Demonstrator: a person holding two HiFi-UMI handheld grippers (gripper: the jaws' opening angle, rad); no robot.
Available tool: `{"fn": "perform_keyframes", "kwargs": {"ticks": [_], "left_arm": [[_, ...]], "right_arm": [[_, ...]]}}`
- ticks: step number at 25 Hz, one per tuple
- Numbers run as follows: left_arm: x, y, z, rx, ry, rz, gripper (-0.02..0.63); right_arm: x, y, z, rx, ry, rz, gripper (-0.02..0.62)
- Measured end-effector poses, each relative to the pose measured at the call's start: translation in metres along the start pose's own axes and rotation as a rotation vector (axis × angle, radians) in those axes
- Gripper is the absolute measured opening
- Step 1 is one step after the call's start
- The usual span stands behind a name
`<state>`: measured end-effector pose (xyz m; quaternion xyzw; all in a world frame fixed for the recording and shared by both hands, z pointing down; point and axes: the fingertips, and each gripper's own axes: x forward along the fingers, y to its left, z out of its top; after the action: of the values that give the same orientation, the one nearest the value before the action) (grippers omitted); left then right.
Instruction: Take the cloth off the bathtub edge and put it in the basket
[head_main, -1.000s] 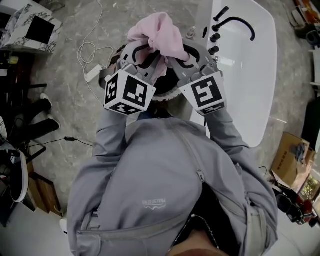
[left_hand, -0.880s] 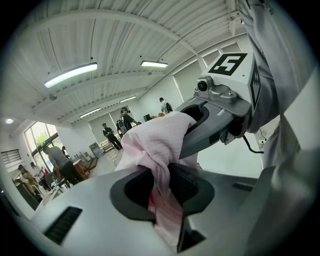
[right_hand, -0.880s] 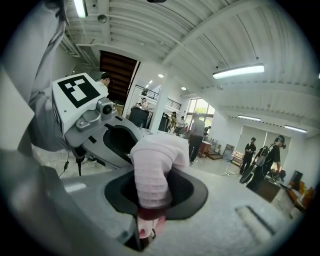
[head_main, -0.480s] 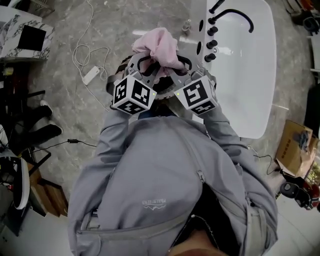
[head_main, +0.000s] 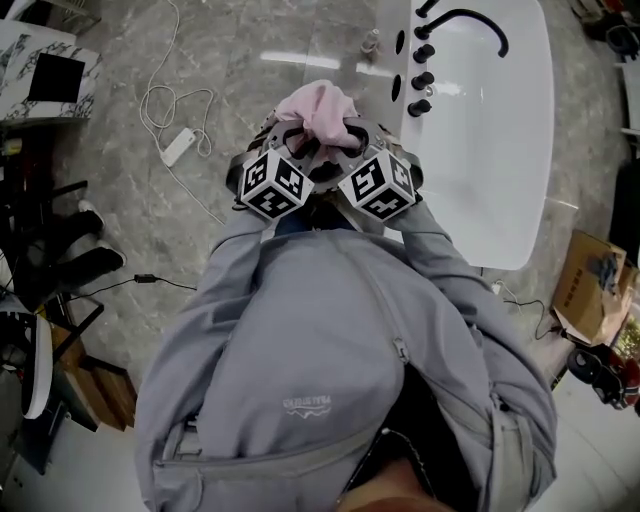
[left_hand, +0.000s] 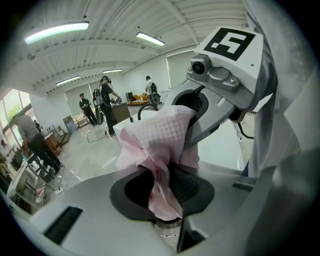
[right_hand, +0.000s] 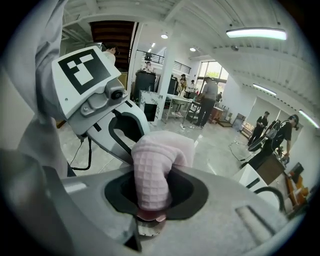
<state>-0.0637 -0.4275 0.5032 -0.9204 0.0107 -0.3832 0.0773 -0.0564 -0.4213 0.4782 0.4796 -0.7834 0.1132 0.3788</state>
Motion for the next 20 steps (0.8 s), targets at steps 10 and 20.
{"fn": "perform_keyframes", "kwargs": {"ticks": [10, 20], "left_arm": [[0.029, -0.011, -0.046, -0.097, 0.089, -0.054, 0.077], [0.038, -0.013, -0.101, -0.186, 0.270, -0.070, 0.236]], "right_arm": [[0.029, 0.010, -0.046, 0.042, 0.132, 0.047, 0.080], [0.044, 0.013, -0.064, 0.118, 0.230, 0.102, 0.168]]}}
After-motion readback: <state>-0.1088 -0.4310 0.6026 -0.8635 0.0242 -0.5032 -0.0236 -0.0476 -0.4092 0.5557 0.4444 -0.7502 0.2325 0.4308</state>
